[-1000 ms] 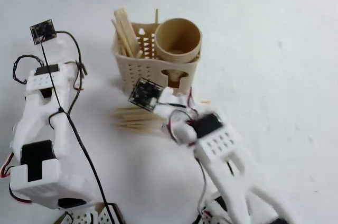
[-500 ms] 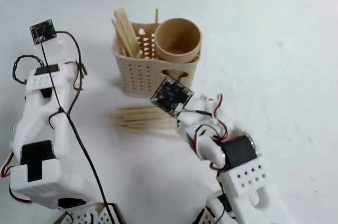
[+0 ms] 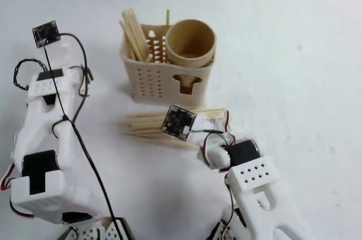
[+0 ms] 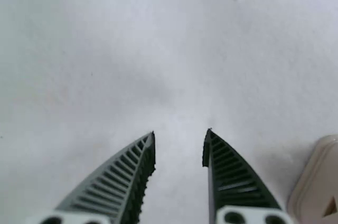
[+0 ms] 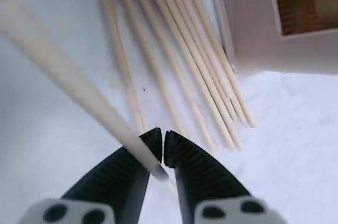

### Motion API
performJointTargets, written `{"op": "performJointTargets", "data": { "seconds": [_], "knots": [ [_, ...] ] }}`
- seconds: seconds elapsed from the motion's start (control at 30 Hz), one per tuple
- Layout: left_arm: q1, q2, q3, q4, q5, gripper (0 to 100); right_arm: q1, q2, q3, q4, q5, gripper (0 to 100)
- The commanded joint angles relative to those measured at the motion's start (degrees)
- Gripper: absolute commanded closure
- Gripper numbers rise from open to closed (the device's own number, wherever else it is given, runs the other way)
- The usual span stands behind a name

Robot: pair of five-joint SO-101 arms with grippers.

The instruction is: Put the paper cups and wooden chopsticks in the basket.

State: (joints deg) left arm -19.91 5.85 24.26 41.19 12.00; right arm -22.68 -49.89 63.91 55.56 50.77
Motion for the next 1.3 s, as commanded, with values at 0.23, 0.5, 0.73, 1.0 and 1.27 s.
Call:
{"op": "performJointTargets", "data": {
  "seconds": [0.23, 0.5, 0.73, 1.0, 1.27],
  "knots": [
    [0.31, -1.54, -0.26, -0.97, 0.35, 83, 0.04, 0.13, -15.74, 2.33, -11.52, 98.3],
    [0.40, -1.54, -0.44, -0.97, 0.35, 83, -6.11, 0.57, -27.16, 7.87, -16.44, 98.3],
    [0.40, -1.54, -0.35, -0.79, 0.35, 83, -6.37, 0.66, -19.52, 8.22, -10.99, 92.1],
    [0.40, -1.54, -0.35, -0.70, 0.35, 83, -6.02, 0.13, 0.44, 4.88, 0.18, 80.8],
    [0.40, -1.54, -0.26, -0.62, 0.35, 83, 1.01, 0.57, 5.71, -0.40, 6.15, 86.1]
  ]
}}
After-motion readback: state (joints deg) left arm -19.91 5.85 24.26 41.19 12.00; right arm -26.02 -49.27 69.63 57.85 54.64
